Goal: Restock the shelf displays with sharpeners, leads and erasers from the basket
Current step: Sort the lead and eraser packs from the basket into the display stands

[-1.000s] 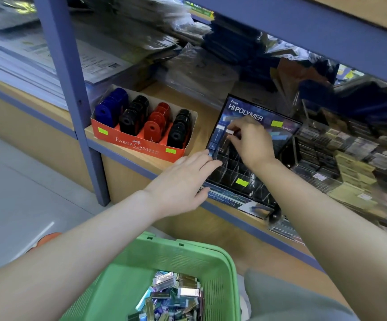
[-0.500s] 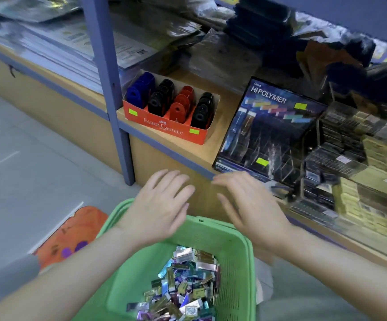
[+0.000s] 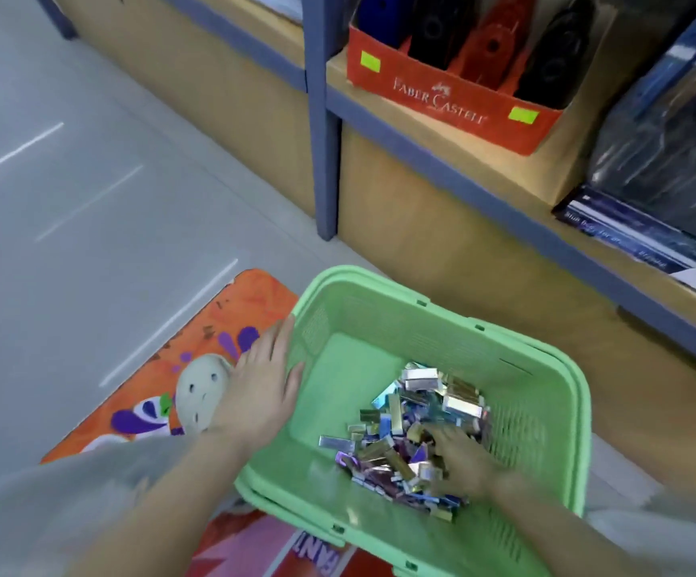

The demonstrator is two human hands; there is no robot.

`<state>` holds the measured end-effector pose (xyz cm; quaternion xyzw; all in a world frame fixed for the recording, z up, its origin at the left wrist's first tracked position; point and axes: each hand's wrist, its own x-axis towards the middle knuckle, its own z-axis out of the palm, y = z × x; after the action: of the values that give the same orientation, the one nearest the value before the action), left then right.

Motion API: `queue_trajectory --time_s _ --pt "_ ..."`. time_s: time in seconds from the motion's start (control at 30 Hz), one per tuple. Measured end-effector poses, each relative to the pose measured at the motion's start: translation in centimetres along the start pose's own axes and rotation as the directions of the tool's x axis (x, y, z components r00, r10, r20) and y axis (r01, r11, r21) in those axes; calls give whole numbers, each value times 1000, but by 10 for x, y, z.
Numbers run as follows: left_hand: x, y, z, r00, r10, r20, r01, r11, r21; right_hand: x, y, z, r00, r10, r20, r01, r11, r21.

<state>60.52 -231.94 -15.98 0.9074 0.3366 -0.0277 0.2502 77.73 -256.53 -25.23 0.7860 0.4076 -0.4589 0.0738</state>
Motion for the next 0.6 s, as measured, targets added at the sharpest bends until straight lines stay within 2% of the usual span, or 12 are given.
queue_trajectory --time_s 0.13,0.2,0.43,0.6 --pt "-2 -7 5 999 -35 9 36 998 -59 9 -4 26 996 -6 84 27 969 -246" --pt "-3 -8 8 999 -35 -1 35 997 -67 15 -3 27 998 -7 57 22 964 -265" --pt "2 -14 16 1000 -13 -20 13 999 -36 37 -14 13 999 -22 -40 22 1000 -10" --pt "1 -21 20 999 16 -42 -15 1000 16 40 -24 9 999 22 -40 -20 997 72"
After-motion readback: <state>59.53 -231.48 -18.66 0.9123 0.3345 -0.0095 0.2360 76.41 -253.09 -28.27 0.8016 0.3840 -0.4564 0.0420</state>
